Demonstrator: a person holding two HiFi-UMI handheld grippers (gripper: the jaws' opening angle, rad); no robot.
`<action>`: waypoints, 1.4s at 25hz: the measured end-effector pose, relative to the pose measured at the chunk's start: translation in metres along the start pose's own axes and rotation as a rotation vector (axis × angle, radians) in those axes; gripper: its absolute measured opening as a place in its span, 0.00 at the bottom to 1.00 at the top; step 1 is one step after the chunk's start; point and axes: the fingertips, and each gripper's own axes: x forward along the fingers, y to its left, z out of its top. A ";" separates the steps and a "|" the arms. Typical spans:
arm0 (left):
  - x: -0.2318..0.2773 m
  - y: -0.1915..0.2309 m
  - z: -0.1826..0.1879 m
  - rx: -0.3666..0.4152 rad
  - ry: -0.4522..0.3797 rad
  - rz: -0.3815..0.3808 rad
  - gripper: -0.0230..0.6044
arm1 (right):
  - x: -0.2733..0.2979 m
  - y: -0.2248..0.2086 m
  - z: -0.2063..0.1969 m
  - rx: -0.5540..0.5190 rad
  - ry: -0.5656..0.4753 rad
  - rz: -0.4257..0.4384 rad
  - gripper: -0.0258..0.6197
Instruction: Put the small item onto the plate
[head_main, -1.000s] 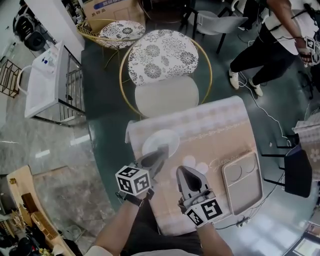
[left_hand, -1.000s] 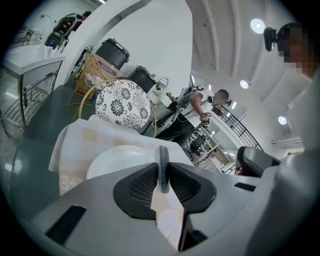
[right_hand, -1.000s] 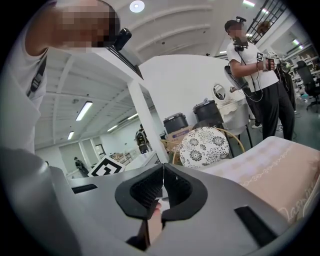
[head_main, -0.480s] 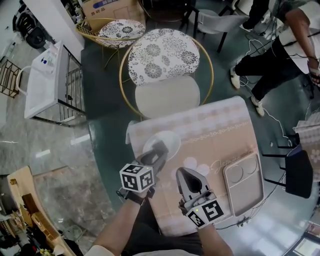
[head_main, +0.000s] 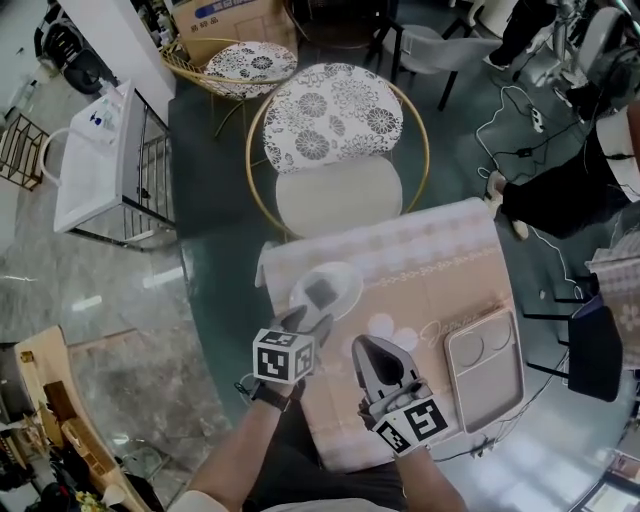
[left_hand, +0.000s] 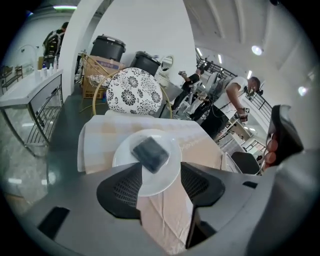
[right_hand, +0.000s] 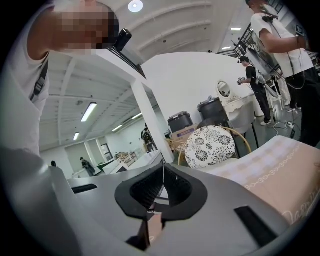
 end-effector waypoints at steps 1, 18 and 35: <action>-0.003 0.002 0.000 -0.005 -0.001 0.007 0.39 | -0.001 0.003 0.002 -0.002 0.001 0.004 0.06; -0.154 -0.136 0.070 0.143 -0.281 -0.041 0.05 | -0.041 0.041 0.083 -0.019 0.040 0.029 0.06; -0.291 -0.257 0.100 0.257 -0.569 -0.034 0.04 | -0.107 0.111 0.169 -0.137 -0.077 0.139 0.06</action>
